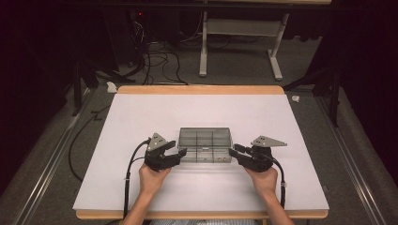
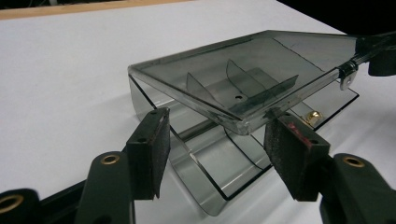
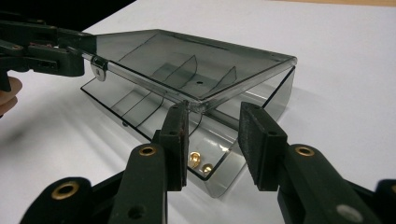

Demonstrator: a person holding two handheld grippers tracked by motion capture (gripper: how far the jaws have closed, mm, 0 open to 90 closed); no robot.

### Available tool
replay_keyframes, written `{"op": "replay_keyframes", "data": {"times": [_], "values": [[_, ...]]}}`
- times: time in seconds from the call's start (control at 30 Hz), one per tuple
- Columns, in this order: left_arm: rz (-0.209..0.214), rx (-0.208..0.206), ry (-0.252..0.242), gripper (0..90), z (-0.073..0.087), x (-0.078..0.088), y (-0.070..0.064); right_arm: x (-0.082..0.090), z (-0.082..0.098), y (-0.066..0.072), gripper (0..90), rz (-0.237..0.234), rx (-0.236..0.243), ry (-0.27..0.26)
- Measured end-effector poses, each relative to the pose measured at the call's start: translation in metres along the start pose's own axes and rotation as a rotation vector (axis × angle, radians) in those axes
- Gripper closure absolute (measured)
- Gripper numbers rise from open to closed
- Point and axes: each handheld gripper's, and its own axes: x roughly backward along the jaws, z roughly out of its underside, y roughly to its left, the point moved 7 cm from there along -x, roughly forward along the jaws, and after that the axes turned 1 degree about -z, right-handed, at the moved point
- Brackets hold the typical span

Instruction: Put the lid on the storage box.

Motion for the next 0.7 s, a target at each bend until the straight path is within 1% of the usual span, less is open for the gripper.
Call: {"op": "replay_keyframes", "data": {"times": [0.13,0.17,0.3,0.5,0.7], "values": [[0.001,0.004,0.008,41.5,0.006,-0.001,-0.001,0.000,0.004,0.002,64.0,-0.001,-0.006,0.006],[0.002,0.006,0.010,41.5,0.007,-0.001,-0.001,-0.001,0.004,0.002,64.0,0.000,0.004,0.008],[0.004,0.007,0.006,41.8,0.009,-0.001,-0.003,-0.001,0.007,0.004,63.9,-0.001,0.002,0.009],[0.007,0.000,0.014,41.8,0.011,-0.001,-0.005,-0.001,0.011,0.004,63.3,0.001,0.001,0.017],[0.006,0.011,0.017,41.5,0.015,-0.001,-0.006,-0.001,0.016,0.004,62.1,0.007,-0.005,0.030]]}}
